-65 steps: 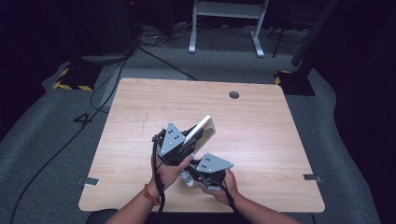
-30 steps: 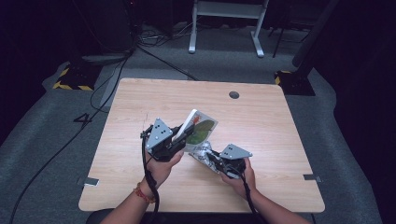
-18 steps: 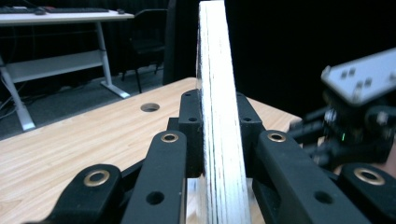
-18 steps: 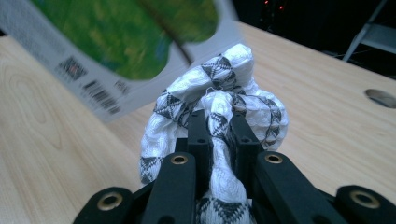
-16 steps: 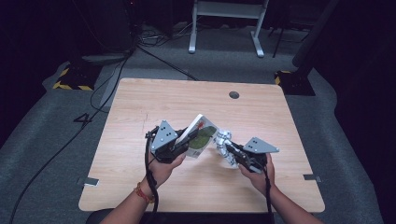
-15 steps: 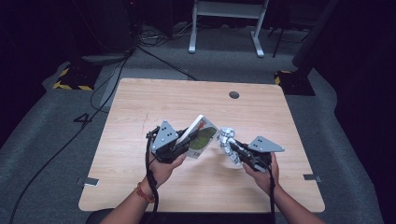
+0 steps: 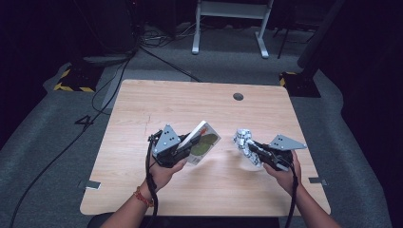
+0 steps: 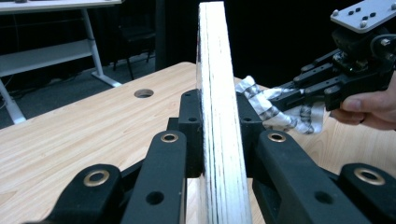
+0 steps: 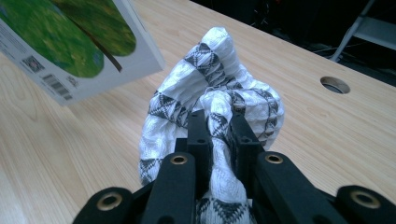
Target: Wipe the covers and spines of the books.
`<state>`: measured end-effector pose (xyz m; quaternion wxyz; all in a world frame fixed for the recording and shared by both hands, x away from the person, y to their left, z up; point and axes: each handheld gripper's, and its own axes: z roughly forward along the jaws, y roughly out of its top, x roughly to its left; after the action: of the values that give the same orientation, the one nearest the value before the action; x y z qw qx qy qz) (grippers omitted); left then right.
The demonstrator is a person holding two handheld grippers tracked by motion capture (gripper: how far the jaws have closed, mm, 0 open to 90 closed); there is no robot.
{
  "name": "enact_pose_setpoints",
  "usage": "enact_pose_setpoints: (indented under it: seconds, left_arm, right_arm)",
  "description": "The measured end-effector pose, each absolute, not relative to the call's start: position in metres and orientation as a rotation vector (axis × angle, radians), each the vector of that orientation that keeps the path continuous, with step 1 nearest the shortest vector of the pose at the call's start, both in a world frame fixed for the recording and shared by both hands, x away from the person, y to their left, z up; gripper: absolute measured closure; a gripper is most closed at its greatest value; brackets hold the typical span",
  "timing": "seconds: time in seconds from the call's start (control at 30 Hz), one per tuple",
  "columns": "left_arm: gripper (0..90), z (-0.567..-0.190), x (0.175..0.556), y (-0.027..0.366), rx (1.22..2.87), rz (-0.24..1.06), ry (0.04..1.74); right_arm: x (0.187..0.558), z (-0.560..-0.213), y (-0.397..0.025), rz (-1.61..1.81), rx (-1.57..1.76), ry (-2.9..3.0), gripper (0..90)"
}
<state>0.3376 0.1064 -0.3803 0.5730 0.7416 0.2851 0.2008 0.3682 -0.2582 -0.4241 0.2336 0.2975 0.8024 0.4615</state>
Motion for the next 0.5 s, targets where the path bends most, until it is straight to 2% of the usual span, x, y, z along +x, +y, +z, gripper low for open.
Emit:
enact_pose_setpoints:
  seconds: [0.5]
  left_arm:
    - [78.6, -0.395, 0.351, 0.101, 1.777, 0.417, 0.687]
  right_arm:
    - [0.366, -0.455, -0.307, 0.997, 0.842, 2.398, 78.9]
